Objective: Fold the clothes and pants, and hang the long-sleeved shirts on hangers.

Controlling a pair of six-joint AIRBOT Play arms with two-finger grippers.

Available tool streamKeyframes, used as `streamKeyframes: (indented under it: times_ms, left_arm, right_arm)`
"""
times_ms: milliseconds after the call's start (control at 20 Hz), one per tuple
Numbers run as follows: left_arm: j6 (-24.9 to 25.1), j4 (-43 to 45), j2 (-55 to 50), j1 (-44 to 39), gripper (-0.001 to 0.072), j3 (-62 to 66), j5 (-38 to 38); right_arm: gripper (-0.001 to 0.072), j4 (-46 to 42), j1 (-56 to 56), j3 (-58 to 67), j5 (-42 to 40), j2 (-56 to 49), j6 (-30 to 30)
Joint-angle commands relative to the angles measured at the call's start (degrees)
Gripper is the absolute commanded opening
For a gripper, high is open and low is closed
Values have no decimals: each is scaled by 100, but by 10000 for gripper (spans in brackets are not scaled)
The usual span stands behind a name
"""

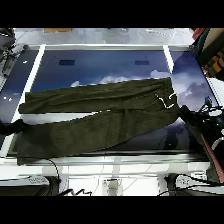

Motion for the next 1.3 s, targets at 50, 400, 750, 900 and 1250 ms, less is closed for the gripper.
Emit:
streamKeyframes:
  times_ms: [50, 400, 750, 900, 1250]
  left_arm:
    - [52, -81, -52, -372, 27, 251, 466]
    - [-632, -85, -33, -516, 27, 1244, 1456]
    - [-625, -81, -175, -1036, 28, 1250, 2201]
    - [-627, -79, -175, -1145, 100, 1250, 2240]
    - [-2079, 1099, 542, -417, 539, 1248, 680]
  right_arm:
    - [37, -44, 4, 7, 295, 4, 7]
    - [35, -629, 85, -57, 498, 254, 9]
    - [34, -1202, 101, -1425, 26, 1882, 612]
    - [35, -1244, 94, -1875, -7, 2671, 619]
    - [36, -1204, 96, -1871, 26, 2911, 616]
